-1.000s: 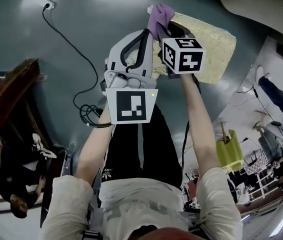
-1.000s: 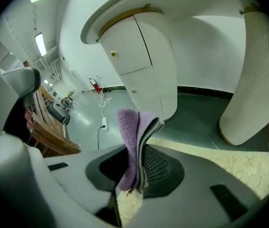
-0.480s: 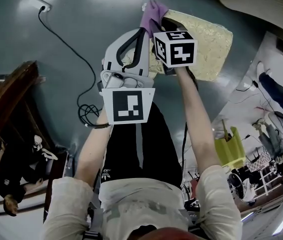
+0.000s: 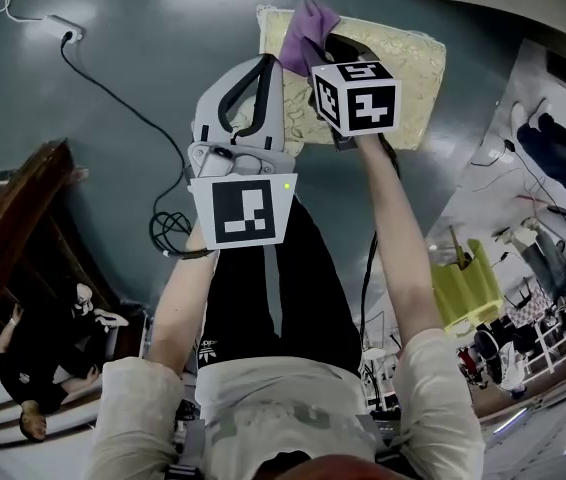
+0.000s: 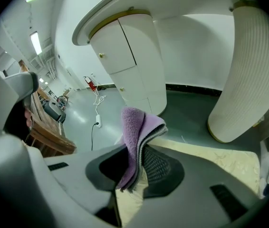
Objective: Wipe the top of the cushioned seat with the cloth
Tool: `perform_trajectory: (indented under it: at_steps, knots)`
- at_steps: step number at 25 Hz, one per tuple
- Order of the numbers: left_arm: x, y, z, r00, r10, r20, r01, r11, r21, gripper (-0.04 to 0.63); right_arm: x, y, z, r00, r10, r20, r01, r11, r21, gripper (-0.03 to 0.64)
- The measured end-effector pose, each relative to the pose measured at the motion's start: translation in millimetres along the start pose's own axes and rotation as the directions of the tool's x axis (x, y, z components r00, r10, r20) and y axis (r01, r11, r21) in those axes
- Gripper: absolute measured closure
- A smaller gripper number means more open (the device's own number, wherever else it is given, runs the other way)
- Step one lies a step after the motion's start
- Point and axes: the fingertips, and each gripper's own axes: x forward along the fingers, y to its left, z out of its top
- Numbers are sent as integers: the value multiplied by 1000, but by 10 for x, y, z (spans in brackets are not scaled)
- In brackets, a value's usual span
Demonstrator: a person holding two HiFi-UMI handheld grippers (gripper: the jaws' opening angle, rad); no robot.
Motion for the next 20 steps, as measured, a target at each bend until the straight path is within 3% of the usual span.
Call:
perform_trajectory:
  at_steps: [9, 20]
  knots:
    - [-51, -207, 114, 998, -67, 13, 67, 997, 42, 589, -464, -586, -210, 989, -147, -16, 146, 989, -31, 529]
    - [300, -821, 243, 988, -157, -11, 157, 983, 100, 589, -1159, -1924, -632, 930, -361, -70, 363, 932, 22, 529]
